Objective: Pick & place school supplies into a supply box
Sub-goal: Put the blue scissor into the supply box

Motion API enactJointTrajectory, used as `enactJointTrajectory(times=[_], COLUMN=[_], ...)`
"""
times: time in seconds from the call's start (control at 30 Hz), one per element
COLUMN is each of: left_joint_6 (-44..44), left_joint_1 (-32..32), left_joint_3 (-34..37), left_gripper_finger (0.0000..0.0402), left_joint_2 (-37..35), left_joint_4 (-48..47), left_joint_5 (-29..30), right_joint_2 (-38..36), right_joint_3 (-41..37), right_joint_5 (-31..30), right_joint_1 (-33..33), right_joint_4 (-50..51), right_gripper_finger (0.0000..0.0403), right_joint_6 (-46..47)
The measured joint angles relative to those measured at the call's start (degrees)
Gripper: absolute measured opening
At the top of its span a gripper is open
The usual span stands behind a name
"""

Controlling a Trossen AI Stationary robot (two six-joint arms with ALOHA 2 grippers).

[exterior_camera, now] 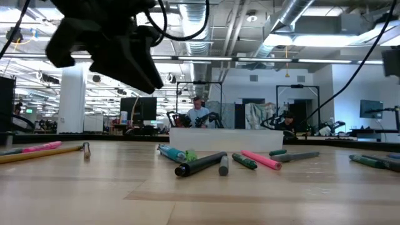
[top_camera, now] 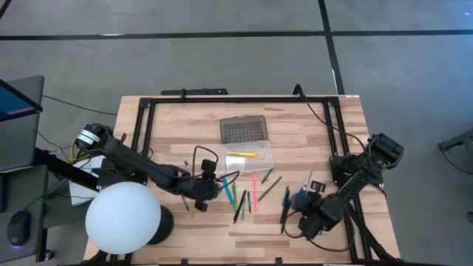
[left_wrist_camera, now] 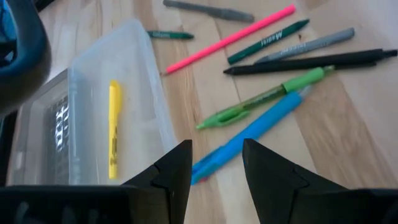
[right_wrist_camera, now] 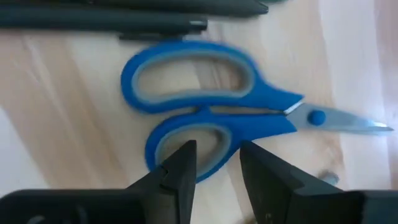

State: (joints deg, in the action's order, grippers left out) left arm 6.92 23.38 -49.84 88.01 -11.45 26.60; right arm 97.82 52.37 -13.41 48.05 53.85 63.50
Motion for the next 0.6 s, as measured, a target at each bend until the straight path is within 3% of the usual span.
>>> enactJointTrajectory(times=[0.6], left_joint_6=[-21.47], left_joint_1=[10.79], left_joint_3=[8.42], left_gripper_finger=[0.0137], left_joint_2=[0.04], left_joint_4=[-3.15], left_joint_5=[16.7], right_joint_2=[0.0], right_joint_3=[1.89], right_joint_5=[-0.39], right_joint_1=[-11.91], right_joint_4=[-10.05], right_gripper_finger=[0.0118], right_joint_6=[-23.08])
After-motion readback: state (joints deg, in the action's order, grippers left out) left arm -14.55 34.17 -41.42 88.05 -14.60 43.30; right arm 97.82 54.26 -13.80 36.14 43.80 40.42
